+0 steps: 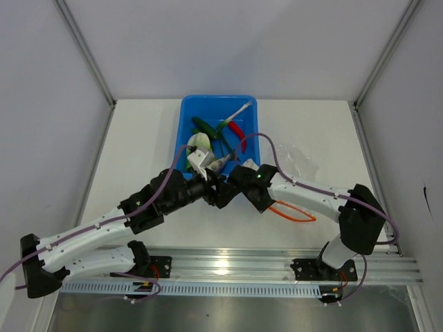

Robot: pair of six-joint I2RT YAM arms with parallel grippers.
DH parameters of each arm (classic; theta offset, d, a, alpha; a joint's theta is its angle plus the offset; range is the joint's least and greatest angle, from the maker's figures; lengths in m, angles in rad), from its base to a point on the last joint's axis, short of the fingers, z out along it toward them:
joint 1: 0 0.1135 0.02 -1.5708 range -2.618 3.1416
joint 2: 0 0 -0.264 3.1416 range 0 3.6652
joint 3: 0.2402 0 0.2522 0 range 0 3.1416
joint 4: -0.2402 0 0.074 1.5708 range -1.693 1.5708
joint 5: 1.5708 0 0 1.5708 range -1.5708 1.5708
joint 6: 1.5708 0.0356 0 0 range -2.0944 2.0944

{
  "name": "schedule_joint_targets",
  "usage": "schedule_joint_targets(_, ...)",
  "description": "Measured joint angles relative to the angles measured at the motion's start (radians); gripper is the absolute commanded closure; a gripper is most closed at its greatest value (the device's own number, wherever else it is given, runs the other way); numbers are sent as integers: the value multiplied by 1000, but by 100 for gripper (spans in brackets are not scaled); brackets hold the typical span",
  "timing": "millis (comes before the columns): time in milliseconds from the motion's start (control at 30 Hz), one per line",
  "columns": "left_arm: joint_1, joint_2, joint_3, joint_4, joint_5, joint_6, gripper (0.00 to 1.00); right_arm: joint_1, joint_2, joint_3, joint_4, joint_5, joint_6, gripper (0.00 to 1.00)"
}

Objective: Place the food in the zip-top bag and seal the zipper
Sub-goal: Pick up the zipper food storage bag at the center of the board.

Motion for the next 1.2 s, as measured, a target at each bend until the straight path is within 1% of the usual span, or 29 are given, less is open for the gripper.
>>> schedule_joint_targets(167,0,-47,-27,-33,-2,9,20,68,75,4,-11,111,-32,27)
schedule_joint_targets(333,2,-97,-66,-77,-29,10,17,79,161,0,-3,224,-46,29)
schedule_joint_targets(467,3,-132,-69,-69,-46,9,16,79,192,-50,43,288,-47,30)
schedule_joint_targets(633,5,-156,-69,-48,-53,9,15,85,198,-101,71,308,-67,31)
schedule_joint_targets(733,4,-150,-69,-44,-52,8,15,83,217,-104,72,326,-66,34)
schedule_joint_targets(800,5,-146,-69,-43,-51,8,15,80,233,-104,73,335,-65,37)
schedule_joint_targets(933,5,-145,-69,-44,-51,8,14,67,250,-105,80,352,-59,67)
schedule_joint_targets(1067,5,-149,-69,-45,-53,8,13,50,252,-105,76,387,-32,69)
schedule_joint_targets(1100,5,-151,-69,-45,-53,8,13,47,254,-105,74,395,-25,72)
schedule_joint_targets(1133,5,-152,-69,-45,-53,8,13,47,258,-105,74,402,-21,80)
schedule_joint_targets(1167,5,-153,-69,-45,-52,8,13,47,264,-105,73,409,-19,85)
schedule_joint_targets(1200,5,-153,-69,-45,-52,8,13,48,269,-105,73,413,-13,85)
